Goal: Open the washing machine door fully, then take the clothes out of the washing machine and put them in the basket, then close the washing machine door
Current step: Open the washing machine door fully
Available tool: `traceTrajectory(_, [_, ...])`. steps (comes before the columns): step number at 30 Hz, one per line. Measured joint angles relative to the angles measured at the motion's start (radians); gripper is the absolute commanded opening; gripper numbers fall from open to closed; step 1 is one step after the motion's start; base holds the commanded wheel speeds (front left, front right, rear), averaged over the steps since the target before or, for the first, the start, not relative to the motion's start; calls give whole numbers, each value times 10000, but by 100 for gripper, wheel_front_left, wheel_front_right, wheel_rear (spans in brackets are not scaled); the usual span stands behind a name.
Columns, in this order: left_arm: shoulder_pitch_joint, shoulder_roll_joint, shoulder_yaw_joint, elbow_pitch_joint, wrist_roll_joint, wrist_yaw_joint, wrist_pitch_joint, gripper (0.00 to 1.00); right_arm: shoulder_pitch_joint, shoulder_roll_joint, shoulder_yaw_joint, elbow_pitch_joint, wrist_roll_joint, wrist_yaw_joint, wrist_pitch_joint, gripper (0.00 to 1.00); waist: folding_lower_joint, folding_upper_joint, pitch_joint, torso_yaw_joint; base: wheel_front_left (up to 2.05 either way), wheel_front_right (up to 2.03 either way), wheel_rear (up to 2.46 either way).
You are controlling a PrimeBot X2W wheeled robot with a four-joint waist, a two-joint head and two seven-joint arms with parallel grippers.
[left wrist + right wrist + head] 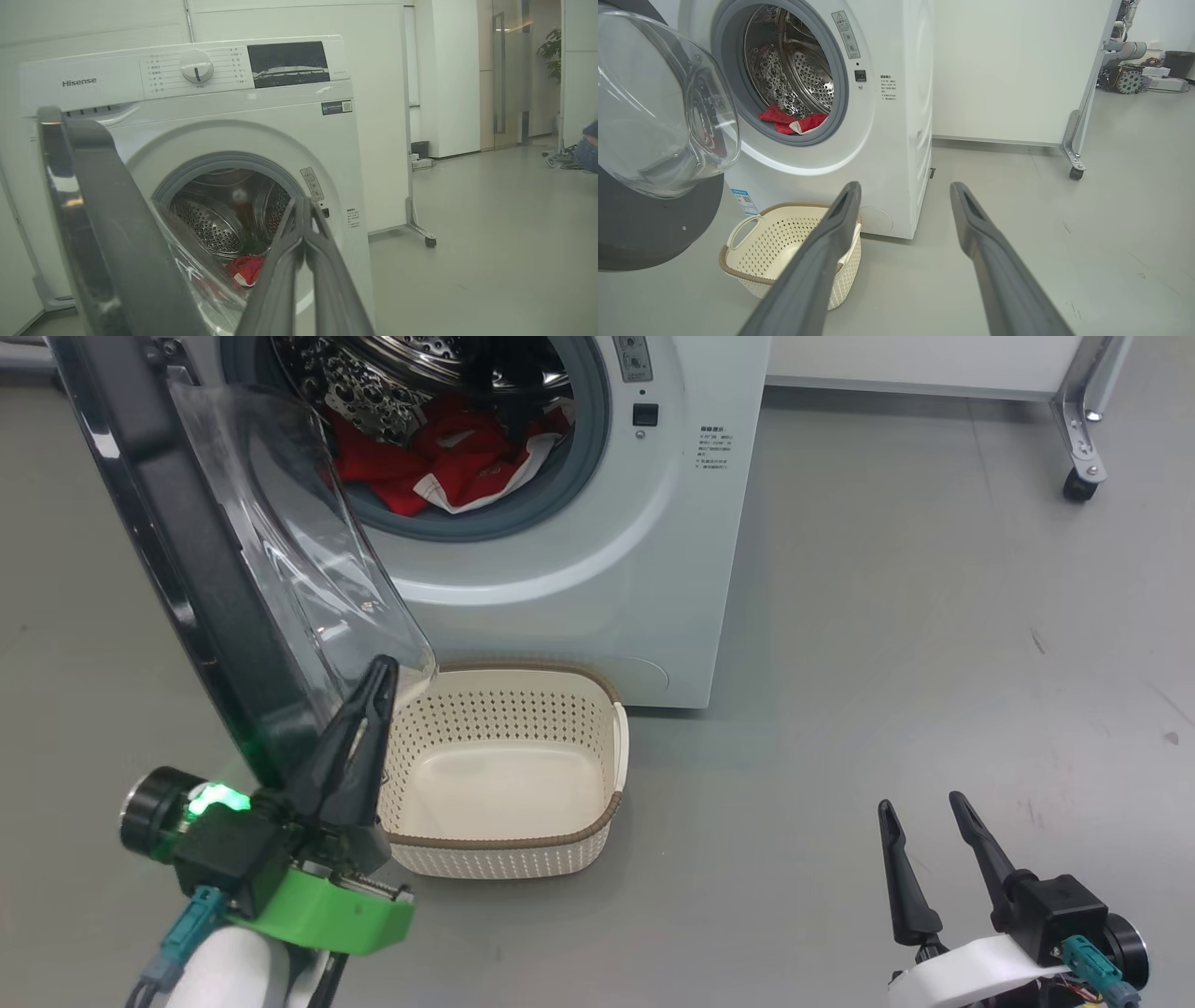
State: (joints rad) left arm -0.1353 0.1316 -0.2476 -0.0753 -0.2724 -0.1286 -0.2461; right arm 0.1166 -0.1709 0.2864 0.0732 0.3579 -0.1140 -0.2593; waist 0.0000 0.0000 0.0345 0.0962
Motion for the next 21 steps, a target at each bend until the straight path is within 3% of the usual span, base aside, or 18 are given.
traceTrajectory(9, [248,-2,-780,897,-199,0,382,0,-2,94,-111,15,-75,102,0,100,0,0,77,-127,0,0,0])
traceTrajectory(21, [445,23,-230,2276,-531,6,571,0,-3,207,-207,69,-146,198,0,100,0,0,159,-234,0,0,0])
